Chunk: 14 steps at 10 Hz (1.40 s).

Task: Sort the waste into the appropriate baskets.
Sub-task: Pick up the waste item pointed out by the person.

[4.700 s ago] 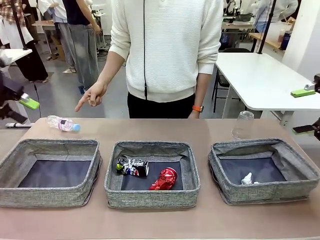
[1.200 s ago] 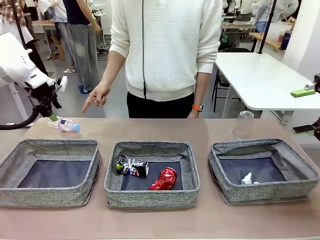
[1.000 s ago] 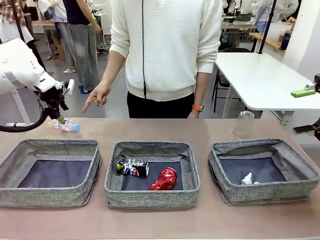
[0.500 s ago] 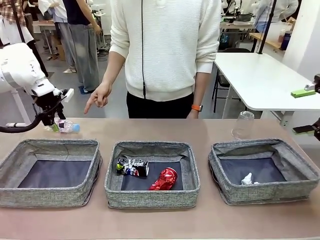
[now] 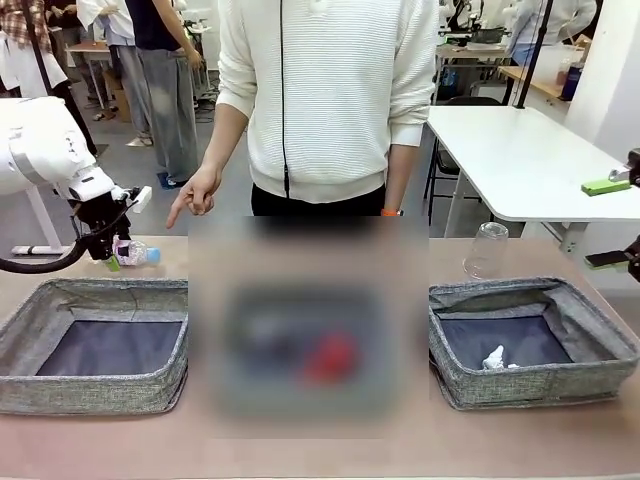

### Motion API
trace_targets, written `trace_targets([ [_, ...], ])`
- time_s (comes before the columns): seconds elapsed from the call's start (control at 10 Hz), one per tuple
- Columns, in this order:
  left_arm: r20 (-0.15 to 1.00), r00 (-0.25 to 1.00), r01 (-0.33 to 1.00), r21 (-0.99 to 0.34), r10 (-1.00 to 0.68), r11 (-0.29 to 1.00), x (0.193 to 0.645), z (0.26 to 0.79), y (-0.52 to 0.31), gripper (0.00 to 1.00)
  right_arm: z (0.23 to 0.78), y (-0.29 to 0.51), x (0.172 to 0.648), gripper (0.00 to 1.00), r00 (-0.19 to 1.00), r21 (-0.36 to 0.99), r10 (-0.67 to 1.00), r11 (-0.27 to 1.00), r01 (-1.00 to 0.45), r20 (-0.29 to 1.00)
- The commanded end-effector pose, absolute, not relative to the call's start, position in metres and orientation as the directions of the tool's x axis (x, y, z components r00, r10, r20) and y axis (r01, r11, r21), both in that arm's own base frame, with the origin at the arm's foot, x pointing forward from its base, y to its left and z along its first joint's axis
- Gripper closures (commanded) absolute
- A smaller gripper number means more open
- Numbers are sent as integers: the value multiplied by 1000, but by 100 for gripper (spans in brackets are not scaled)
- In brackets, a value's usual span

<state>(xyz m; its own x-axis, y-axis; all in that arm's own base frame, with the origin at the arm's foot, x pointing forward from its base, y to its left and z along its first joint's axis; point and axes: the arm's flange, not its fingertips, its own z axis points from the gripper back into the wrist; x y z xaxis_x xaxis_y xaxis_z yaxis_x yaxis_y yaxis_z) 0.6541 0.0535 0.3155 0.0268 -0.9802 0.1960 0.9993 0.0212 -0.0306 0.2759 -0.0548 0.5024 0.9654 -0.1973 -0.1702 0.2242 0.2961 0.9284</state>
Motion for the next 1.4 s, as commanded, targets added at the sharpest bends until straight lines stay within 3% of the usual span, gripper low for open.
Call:
trace_targets([
  [0.0,174,49,998,-49,-983,41,657,318,51,0,504,-54,279,0,968,934,-201,292,204,-149],
  [0.1,168,44,998,-52,-985,36,658,318,50,0,504,-54,279,0,968,934,-201,292,204,-149],
  [0.2,165,31,998,-63,-986,20,658,319,49,47,504,-54,279,0,968,934,-201,292,204,-149],
  [0.3,154,30,998,-60,-988,21,658,320,47,58,504,-54,279,0,968,934,-201,292,204,-149],
  [0.4,135,26,998,-54,-990,19,657,321,45,100,504,-54,279,0,968,934,-201,292,204,-149],
  [0.6,129,52,998,-53,-990,46,655,326,45,100,504,-54,279,0,968,934,-201,292,204,-149],
  [0.7,125,80,996,-46,-989,75,652,330,44,85,504,-54,279,0,968,934,-201,292,204,-149],
  [1.0,106,155,988,-23,-982,154,642,351,41,85,504,-54,279,0,968,934,-201,292,204,-149],
  [1.2,22,326,945,-20,-945,326,635,369,40,85,504,-54,279,0,968,934,-201,292,204,-149],
  [1.3,2,452,888,-99,-892,449,622,399,35,85,504,-54,279,0,968,934,-201,292,204,-149],
])
